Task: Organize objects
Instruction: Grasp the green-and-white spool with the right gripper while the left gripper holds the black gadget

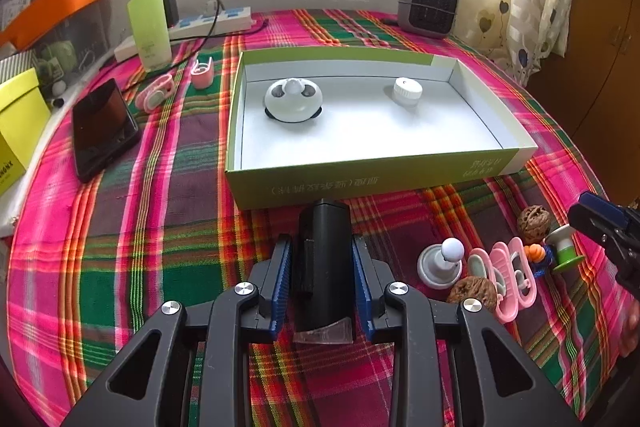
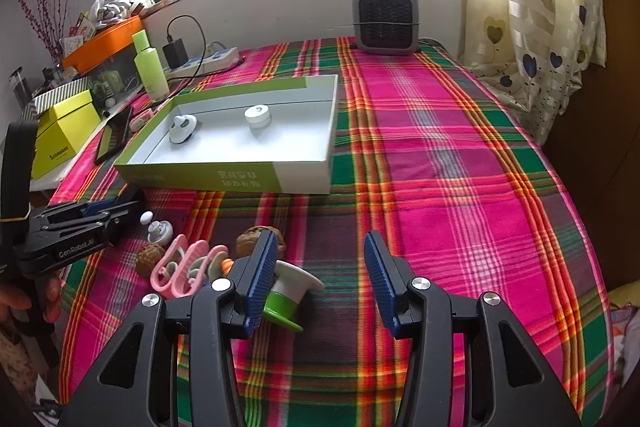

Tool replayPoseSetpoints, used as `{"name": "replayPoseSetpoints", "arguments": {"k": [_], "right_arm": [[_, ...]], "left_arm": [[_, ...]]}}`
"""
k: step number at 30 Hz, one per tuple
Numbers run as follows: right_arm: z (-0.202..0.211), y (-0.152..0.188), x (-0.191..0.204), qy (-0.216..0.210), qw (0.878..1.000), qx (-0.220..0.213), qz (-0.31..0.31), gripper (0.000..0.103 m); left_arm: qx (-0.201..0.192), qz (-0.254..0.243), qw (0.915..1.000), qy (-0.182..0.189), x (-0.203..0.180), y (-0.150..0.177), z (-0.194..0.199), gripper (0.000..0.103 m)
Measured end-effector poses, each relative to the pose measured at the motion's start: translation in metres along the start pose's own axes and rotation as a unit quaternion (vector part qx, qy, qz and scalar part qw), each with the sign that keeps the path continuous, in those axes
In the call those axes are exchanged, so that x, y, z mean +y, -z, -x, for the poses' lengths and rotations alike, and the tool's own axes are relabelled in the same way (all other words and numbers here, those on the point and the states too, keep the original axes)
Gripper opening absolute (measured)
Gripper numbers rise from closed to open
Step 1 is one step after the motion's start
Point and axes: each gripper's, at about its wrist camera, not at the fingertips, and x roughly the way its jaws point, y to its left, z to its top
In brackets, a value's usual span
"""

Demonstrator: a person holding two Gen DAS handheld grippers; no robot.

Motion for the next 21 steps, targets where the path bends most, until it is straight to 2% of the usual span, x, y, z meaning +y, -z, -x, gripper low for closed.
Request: {"name": "replayPoseSetpoints", "arguments": {"k": [12,21], "right_arm": [[0.002,0.011,0.0,-0.033,0.999,0.009,0.001,0.046],[-0.008,0.016,0.009,-0.046,0.998,0.035,-0.001,0.046]], "left_arm": [[0.005,0.012,0.9999,0.002,0.005,0.009,0.007,0.035],[0.005,0.016,0.9998,0.007,0.005,0.012,0.008,0.039]]}}
